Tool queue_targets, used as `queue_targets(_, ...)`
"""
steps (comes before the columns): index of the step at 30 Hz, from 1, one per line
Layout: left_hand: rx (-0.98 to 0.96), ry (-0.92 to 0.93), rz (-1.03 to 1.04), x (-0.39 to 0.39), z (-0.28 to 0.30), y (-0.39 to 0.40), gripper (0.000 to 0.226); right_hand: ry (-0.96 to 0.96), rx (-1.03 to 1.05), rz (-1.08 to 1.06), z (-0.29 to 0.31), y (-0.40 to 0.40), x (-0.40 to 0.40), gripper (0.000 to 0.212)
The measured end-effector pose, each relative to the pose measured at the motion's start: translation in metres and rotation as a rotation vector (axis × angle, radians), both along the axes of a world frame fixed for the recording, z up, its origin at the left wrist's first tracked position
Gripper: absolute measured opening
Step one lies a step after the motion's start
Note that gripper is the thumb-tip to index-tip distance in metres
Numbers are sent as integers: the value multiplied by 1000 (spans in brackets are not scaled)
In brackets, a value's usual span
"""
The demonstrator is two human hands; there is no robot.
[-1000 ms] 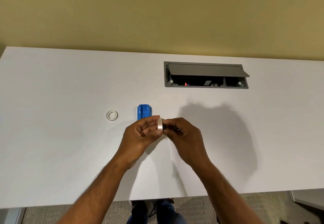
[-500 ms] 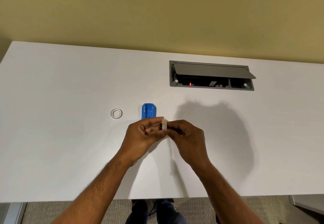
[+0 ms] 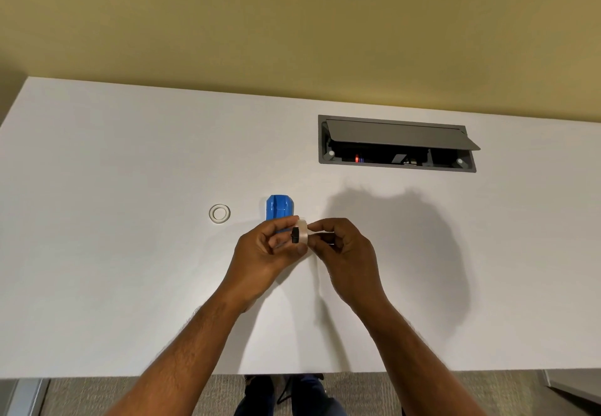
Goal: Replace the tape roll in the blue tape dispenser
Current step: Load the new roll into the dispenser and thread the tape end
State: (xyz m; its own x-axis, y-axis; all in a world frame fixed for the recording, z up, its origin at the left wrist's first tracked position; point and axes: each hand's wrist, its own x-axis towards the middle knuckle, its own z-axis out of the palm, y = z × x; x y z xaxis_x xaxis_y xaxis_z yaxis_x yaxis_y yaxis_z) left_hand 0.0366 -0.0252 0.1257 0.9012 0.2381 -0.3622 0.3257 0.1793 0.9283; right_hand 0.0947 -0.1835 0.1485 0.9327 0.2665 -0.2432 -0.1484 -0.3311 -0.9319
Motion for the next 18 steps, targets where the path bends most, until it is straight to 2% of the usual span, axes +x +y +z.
queue_targets(4, 97, 18, 46, 2, -4, 1, 47, 160, 75, -26, -2, 5, -1, 10)
queue_targets(6, 169, 41, 70, 3, -5, 1, 48, 232, 98, 9, -3, 9, -3, 11)
queue_targets(9, 255, 79, 60, 3, -11, 1, 51, 252, 85, 57, -3, 14, -2, 12)
queue_targets(12, 263, 73, 46, 2, -13, 5, 50, 222, 50, 71, -5, 17, 4, 11)
queue_targets(18, 218, 13, 60, 0, -15, 18, 15, 195, 12, 34, -12, 20, 17, 23)
